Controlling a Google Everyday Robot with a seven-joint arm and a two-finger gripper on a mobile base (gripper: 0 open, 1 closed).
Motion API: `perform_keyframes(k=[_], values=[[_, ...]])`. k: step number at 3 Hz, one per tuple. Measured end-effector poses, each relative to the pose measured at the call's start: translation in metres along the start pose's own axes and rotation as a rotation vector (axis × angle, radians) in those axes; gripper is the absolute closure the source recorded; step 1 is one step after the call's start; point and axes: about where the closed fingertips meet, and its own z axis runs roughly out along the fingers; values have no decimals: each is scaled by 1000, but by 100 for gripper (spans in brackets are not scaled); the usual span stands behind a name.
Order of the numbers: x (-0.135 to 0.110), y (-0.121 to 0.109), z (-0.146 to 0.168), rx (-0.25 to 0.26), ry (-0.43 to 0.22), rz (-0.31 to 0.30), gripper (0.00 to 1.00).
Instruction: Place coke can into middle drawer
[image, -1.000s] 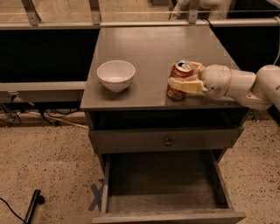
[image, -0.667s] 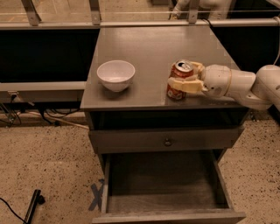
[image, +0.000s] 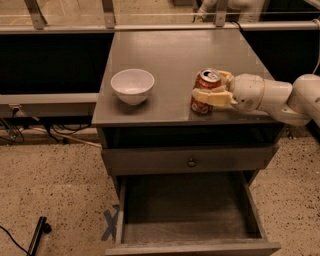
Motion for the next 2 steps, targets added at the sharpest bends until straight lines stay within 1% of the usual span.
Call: perform_keyframes(k=[1,2], values=[[0,0,0,0,0,0,82],[0,0,0,0,0,0,54]])
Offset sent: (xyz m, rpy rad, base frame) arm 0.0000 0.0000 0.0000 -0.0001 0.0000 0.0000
